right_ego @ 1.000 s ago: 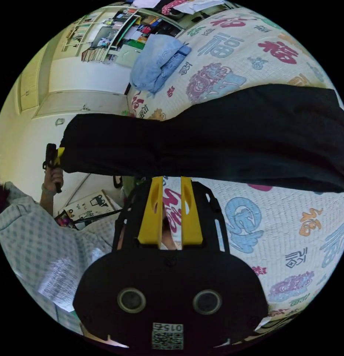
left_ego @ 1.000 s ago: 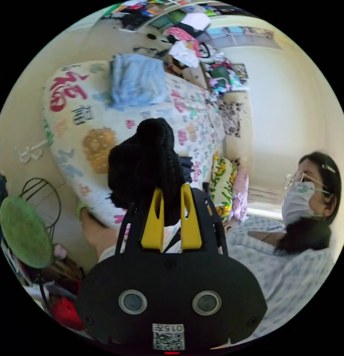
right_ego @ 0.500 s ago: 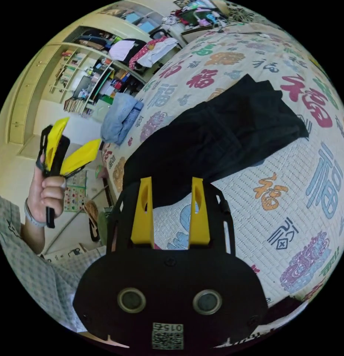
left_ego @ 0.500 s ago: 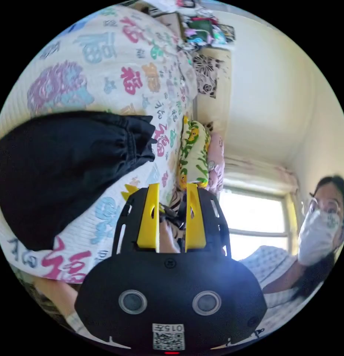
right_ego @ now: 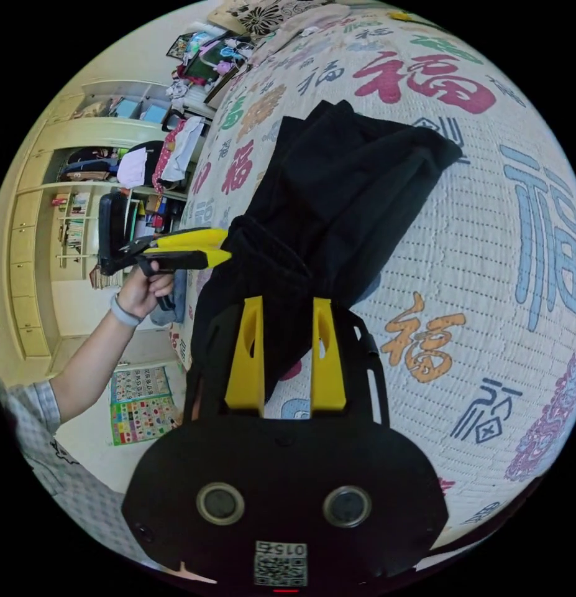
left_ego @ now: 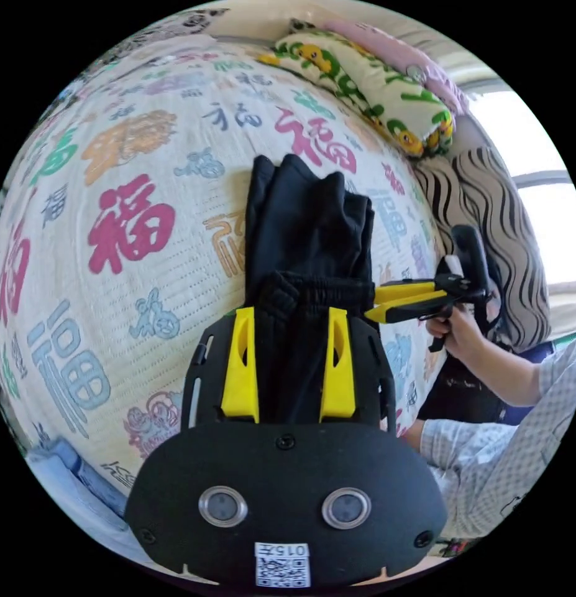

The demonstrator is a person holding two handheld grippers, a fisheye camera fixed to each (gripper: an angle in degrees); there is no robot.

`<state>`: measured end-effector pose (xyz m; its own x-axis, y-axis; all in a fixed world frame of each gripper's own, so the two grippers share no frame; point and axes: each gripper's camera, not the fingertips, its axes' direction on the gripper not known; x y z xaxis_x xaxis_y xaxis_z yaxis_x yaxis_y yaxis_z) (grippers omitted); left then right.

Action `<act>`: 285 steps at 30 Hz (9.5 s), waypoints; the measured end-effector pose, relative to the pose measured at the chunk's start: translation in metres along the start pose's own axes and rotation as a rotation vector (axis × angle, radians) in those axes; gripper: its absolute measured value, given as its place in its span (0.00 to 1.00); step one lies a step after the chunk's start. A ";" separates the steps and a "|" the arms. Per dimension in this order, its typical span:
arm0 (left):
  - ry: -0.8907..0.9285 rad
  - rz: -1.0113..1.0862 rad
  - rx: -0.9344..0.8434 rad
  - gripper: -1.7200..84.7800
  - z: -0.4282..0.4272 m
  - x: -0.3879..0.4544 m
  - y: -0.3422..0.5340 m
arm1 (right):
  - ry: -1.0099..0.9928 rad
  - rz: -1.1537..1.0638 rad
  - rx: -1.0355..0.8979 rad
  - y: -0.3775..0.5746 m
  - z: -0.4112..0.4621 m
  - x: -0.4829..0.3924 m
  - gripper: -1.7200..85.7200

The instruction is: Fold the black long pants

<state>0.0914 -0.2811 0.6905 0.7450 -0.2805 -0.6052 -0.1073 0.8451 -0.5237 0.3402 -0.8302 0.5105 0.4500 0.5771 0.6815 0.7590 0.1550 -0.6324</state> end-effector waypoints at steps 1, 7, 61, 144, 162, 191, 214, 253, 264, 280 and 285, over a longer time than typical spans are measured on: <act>-0.006 0.023 -0.070 0.17 0.007 0.005 -0.016 | -0.006 -0.003 0.001 0.000 0.000 0.000 0.13; 0.019 0.112 -0.062 0.07 -0.035 0.038 -0.057 | -0.042 -0.038 0.043 0.011 -0.026 -0.010 0.08; 0.183 -0.007 0.106 0.13 -0.133 0.038 -0.354 | -0.212 0.244 0.218 -0.081 -0.198 0.061 0.04; -0.099 -0.094 0.141 0.07 -0.192 0.015 -0.430 | 0.088 0.439 0.238 -0.120 -0.265 0.156 0.04; 0.078 -0.052 0.014 0.10 -0.167 -0.024 -0.288 | -0.105 0.132 0.190 -0.045 -0.198 0.148 0.08; 0.692 -0.394 0.019 0.08 -0.151 -0.063 -0.009 | -0.663 0.165 -0.176 0.077 -0.034 0.151 0.08; 0.612 -0.326 0.327 0.16 -0.124 -0.144 -0.112 | -0.576 0.351 0.382 -0.016 -0.116 0.308 0.17; 0.574 -0.812 0.111 0.02 -0.075 -0.027 0.230 | -0.643 0.371 -0.333 0.240 -0.007 0.207 0.02; 0.728 -0.819 0.321 0.12 0.019 -0.118 0.090 | -0.508 0.314 -0.051 0.107 -0.005 0.311 0.12; 0.148 -0.319 0.039 0.06 0.067 -0.093 0.062 | -0.016 0.099 -0.034 0.196 0.048 0.283 0.05; 0.261 -0.373 0.138 0.14 0.045 -0.122 0.092 | -0.095 0.087 -0.004 0.249 0.022 0.296 0.13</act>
<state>0.0204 -0.1492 0.7431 0.5240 -0.6666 -0.5302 0.2382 0.7123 -0.6602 0.6518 -0.6029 0.5466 0.4679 0.6617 0.5859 0.7209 0.0977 -0.6861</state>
